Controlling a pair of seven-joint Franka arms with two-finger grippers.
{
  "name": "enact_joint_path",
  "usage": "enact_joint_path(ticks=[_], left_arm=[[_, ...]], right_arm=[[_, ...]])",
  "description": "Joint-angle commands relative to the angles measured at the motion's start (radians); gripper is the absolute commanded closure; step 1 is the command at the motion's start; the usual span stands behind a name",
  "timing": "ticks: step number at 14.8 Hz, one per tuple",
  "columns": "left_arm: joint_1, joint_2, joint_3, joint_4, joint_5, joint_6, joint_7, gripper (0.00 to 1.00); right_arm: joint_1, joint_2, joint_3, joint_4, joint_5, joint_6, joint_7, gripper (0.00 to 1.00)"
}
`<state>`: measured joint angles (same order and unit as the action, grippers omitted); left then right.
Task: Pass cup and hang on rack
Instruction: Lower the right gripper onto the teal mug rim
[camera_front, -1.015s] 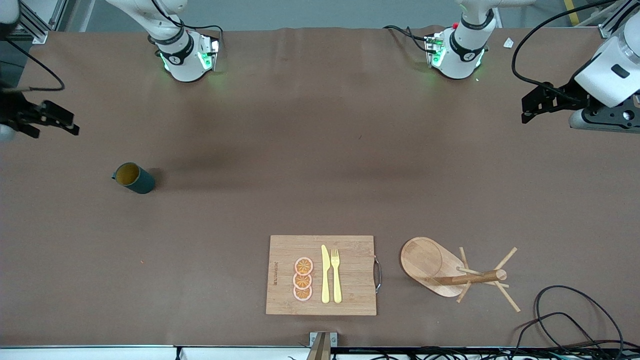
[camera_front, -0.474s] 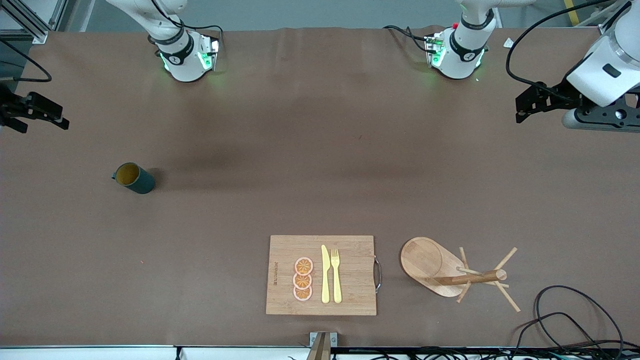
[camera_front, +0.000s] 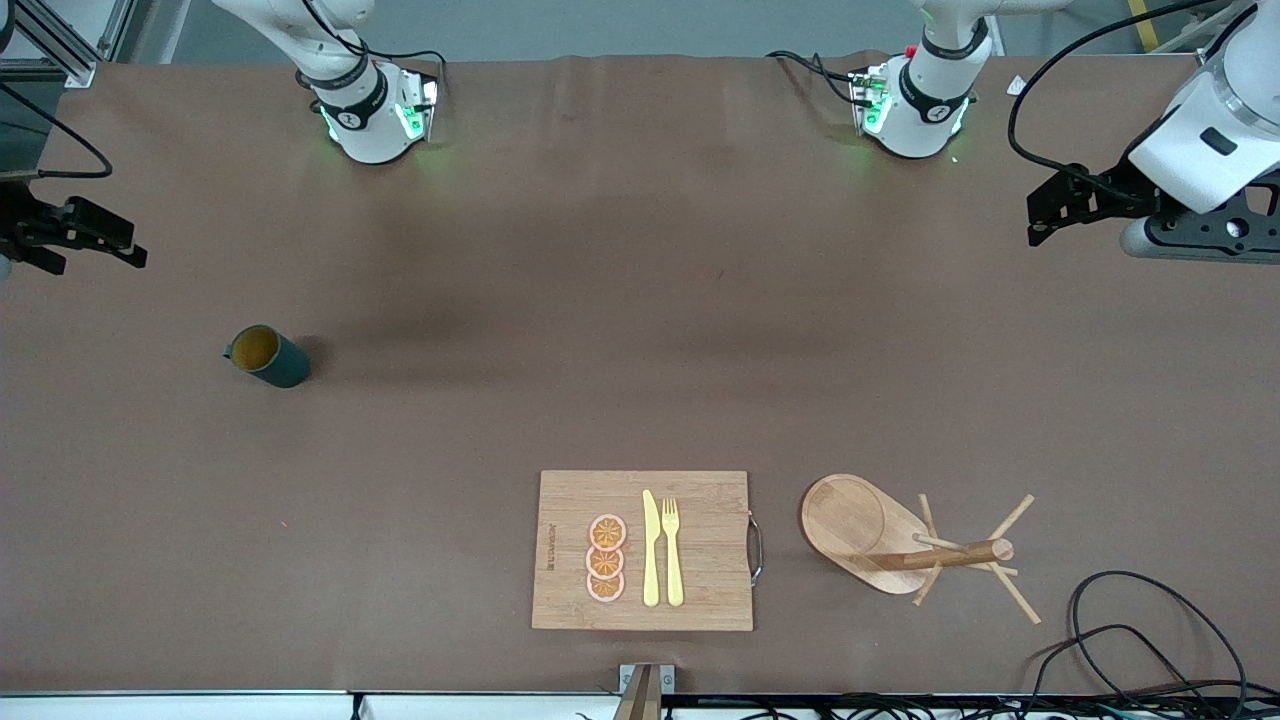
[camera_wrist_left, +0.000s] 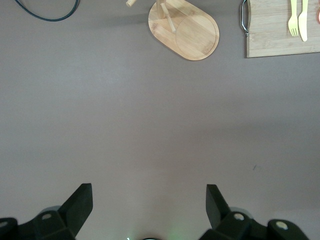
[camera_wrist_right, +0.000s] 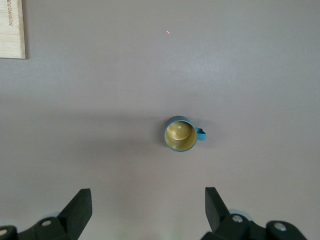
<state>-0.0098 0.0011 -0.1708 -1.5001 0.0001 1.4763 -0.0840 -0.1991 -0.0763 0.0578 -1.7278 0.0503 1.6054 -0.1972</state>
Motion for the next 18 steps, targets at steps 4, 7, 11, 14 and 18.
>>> enact_joint_path(ticks=[4,7,11,14,18], left_arm=[[0.005,0.005,-0.009,0.015,0.018,-0.002,-0.017,0.0],[0.005,0.004,-0.009,0.017,0.018,-0.002,-0.017,0.0],[0.004,0.004,-0.009,0.017,0.018,-0.004,-0.017,0.0],[0.005,0.002,-0.015,0.014,0.018,-0.008,-0.017,0.0],[0.005,0.002,-0.018,0.014,0.018,-0.01,-0.019,0.0]], right_arm=[[-0.026,0.003,0.005,-0.182,-0.003,0.154,-0.001,0.0],[-0.026,0.003,0.005,-0.289,-0.003,0.27,0.001,0.0],[-0.029,0.004,0.005,-0.455,0.006,0.468,0.002,0.0],[-0.029,0.041,0.005,-0.51,0.011,0.574,0.028,0.0],[-0.052,0.116,0.005,-0.515,0.014,0.643,0.048,0.0]])
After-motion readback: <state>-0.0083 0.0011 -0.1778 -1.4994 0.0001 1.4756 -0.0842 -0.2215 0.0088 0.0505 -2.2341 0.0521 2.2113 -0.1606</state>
